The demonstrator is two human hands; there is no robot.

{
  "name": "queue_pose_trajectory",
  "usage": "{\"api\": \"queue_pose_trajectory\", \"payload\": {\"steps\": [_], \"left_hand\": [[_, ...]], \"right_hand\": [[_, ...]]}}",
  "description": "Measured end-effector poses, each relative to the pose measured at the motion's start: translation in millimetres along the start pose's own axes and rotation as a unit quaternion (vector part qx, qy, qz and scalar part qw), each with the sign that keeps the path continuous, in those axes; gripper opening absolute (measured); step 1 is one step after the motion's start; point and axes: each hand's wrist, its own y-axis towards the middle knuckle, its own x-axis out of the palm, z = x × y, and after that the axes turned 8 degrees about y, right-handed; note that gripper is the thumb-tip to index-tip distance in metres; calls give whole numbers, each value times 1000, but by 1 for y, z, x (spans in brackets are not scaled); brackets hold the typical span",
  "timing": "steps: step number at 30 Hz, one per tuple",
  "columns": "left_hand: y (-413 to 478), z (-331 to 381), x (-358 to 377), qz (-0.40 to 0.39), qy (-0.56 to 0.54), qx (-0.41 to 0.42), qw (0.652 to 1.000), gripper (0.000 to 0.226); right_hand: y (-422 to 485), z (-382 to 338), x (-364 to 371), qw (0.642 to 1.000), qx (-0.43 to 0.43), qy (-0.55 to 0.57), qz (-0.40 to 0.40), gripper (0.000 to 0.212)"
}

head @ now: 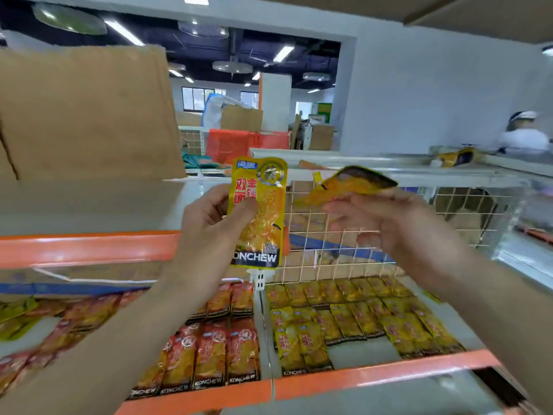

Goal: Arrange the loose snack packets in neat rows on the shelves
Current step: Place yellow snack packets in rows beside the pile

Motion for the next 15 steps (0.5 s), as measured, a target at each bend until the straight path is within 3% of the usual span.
{"api": "queue_pose_trajectory", "payload": {"steps": [3, 5, 8, 11, 15], "left_hand": [[2, -6, 14, -17, -21, 3, 1000, 28], [1, -10, 23, -32, -28, 1, 999, 21], [1, -15, 36, -67, -33, -9, 997, 8], [2, -23, 47, -79, -35, -10, 996, 24], [3, -29, 61, -86, -25, -8, 996, 46]], "right_hand": [[-8, 7, -12, 999, -14, 50, -16, 57], [-14, 11, -16, 998, -17, 67, -5, 64], [-19, 16, -20, 995, -39, 79, 47, 50], [-18, 31, -30, 990, -60, 32, 121, 25], [-15, 42, -46, 982, -62, 14, 175, 24]]}}
